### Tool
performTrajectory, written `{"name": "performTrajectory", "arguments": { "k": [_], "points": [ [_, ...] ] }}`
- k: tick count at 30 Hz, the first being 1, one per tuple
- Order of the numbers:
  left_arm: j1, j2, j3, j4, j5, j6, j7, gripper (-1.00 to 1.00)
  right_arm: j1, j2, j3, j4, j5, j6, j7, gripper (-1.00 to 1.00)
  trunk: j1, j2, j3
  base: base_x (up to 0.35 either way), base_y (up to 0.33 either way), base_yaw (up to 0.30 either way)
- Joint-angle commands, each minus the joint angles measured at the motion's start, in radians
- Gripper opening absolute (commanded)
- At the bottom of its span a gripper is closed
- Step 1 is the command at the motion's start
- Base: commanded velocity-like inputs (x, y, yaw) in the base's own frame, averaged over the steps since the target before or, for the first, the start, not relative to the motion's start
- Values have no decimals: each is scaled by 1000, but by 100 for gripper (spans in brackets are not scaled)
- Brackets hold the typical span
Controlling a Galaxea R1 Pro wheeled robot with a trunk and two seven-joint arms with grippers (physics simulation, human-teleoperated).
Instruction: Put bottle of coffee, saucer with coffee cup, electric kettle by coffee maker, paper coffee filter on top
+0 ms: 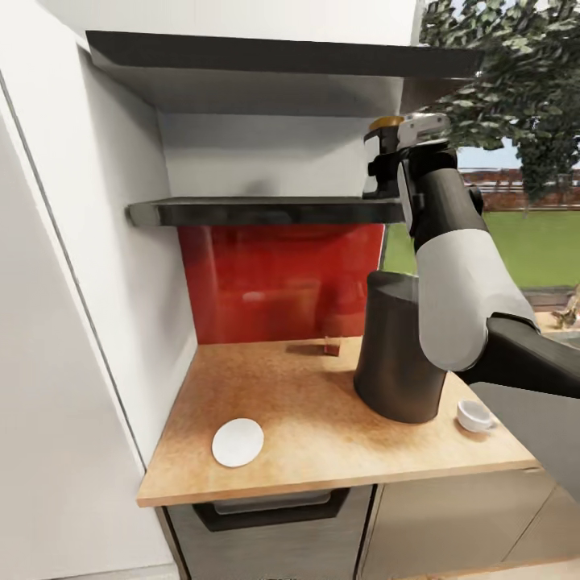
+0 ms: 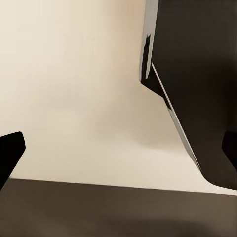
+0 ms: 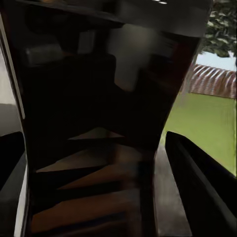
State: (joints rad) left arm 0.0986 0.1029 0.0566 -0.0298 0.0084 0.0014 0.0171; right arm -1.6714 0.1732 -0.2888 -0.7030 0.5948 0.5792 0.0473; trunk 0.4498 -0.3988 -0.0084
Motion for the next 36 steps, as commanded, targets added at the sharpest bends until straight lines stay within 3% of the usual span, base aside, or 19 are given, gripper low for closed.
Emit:
{"name": "performTrajectory", "arguments": {
  "k": [1,19,26,29,36],
  "points": [
    [1,0,6,-2,1,0,1,100,-1,1,-4,-2,8,2,5,-100,0,-1,-1,-103,-254,-281],
    [3,-2,3,-2,1,0,-2,100,6,1,-5,2,12,1,5,-100,0,-1,1,-10,-270,-292],
    [2,-2,3,-2,1,-1,0,100,111,1,-7,-1,11,-3,3,-100,0,-1,5,0,-255,-293],
    [3,-2,3,-2,1,-1,1,100,188,1,-7,-4,11,-18,3,-100,0,-1,6,20,-238,-293],
    [3,-2,3,-2,1,-6,3,100,394,1,-8,-6,11,-234,3,-100,0,-1,10,53,-98,-226]
  ]
}}
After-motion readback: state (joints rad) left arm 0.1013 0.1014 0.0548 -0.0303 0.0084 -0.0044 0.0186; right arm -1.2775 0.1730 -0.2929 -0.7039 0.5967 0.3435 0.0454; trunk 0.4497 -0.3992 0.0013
